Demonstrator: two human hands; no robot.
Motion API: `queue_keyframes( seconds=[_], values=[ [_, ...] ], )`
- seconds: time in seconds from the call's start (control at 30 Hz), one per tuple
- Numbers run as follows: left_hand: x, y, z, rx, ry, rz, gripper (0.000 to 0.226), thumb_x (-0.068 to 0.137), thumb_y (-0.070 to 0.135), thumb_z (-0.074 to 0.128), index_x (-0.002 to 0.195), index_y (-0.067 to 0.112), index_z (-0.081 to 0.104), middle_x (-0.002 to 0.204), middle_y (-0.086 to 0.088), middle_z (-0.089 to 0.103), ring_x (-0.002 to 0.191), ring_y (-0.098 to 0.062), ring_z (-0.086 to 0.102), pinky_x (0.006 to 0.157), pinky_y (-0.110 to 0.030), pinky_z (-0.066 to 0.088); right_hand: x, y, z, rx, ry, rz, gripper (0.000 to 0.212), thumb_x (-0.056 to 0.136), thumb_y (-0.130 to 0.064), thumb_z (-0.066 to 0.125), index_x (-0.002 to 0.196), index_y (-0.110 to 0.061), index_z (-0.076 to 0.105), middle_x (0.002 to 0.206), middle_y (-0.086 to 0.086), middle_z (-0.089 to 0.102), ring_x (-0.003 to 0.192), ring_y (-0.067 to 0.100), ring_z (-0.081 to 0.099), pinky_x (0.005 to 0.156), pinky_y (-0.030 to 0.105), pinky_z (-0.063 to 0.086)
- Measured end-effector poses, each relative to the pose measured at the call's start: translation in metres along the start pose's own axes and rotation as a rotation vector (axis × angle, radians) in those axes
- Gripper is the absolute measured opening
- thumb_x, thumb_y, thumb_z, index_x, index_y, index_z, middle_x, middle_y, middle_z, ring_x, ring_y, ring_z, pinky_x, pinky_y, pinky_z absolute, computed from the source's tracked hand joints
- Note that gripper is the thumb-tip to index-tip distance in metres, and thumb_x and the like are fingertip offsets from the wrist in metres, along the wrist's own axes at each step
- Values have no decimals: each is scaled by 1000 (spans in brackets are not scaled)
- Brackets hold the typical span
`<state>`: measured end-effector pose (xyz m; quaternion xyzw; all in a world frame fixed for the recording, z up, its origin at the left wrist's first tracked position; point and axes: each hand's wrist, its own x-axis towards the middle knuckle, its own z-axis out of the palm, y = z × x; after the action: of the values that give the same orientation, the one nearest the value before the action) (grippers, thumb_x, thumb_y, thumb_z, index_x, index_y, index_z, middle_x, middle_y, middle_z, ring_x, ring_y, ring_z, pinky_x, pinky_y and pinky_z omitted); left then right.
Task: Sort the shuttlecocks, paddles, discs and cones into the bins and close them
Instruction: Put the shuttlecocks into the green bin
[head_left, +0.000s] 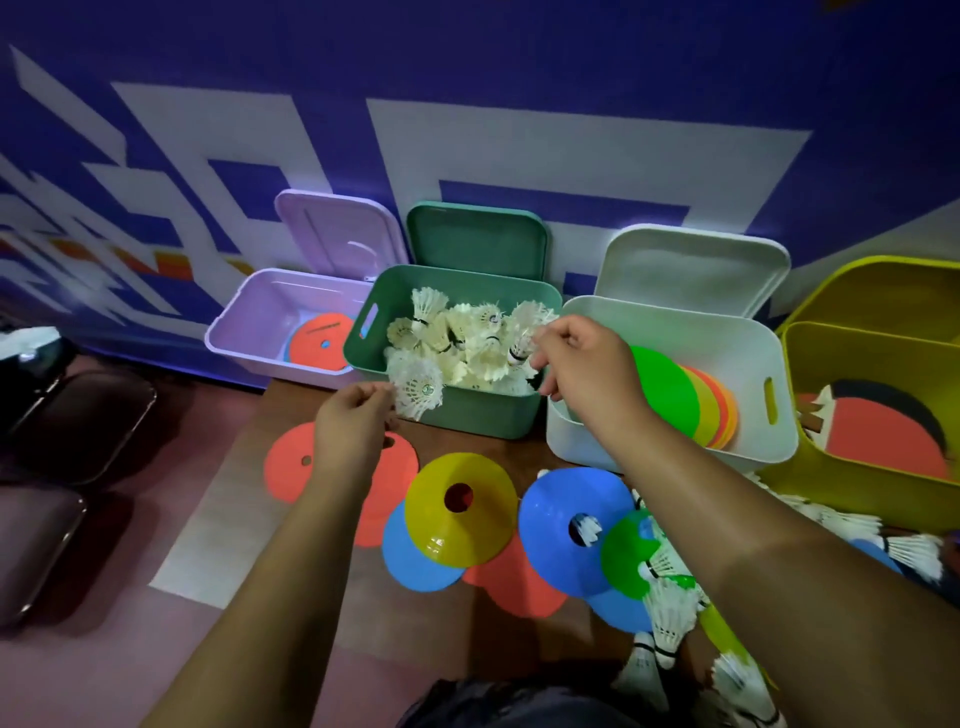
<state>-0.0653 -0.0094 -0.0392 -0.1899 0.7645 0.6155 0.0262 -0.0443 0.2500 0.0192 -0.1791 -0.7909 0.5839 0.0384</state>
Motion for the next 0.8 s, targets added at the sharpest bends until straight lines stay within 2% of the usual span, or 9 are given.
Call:
queue_keyframes(
  seconds=[0.1,0.2,0.33,0.43,0.5,0.57,0.63,0.73,0.8],
  values=[
    [20,1,-15,-19,1,-6,13,96,20,67,86,15,74,66,-5,66,63,-22,59,61,-34,50,13,9,26,-82,-62,96,19,102,-30,56,97,-25,74,76,-4,77,54,16,64,60,39,56],
    [40,5,-26,-42,-4,-16,14,94,23,68,87,12,74,65,-3,65,64,-22,59,62,-37,49,14,17,41,-246,-78,109,21,101,-34,55,94,-30,74,74,-11,76,60,17,66,69,41,61],
    [69,26,-31,-97,-6,-27,15,94,15,65,83,5,67,70,-13,65,65,-26,64,65,-42,58,11,15,50,-278,-120,111,21,102,-33,55,94,-33,74,77,-15,76,67,21,71,72,41,63],
    [91,50,-24,-146,-32,-22,16,95,8,60,79,7,59,58,-7,57,50,-19,59,59,-34,52,12,14,55,-272,-143,102,20,103,-31,55,96,-34,74,78,-14,77,68,21,72,70,38,62],
    [106,63,-16,-204,-42,-34,19,99,7,59,80,5,60,62,-7,57,45,-15,53,55,-29,49,13,15,56,-270,-157,98,20,103,-32,55,97,-35,74,79,-13,77,64,16,70,67,35,61],
    [118,66,-10,-208,-68,-48,15,101,14,62,90,4,65,66,-8,63,50,-18,58,58,-31,53,12,16,57,-266,-166,97,20,103,-32,56,97,-35,74,79,-13,77,60,11,68,65,33,60],
    [125,58,-6,-91,-73,-64,13,99,16,61,98,6,69,60,-1,69,62,-25,67,67,-33,60,11,19,55,-264,-170,99,20,103,-31,56,96,-33,74,79,-12,77,59,10,67,65,32,59],
    [117,37,-3,-29,-110,-82,16,96,8,54,94,7,69,75,-10,66,62,-25,60,58,-30,50,7,23,50,-250,-172,101,20,103,-29,57,96,-33,75,79,-10,77,57,10,65,63,28,55],
    [105,25,-1,-15,-141,-75,19,99,10,53,106,7,70,89,-12,68,64,-21,60,57,-30,48,5,27,45,-239,-168,111,20,103,-28,57,96,-34,75,79,-10,77,56,9,65,60,26,50]
  ],
)
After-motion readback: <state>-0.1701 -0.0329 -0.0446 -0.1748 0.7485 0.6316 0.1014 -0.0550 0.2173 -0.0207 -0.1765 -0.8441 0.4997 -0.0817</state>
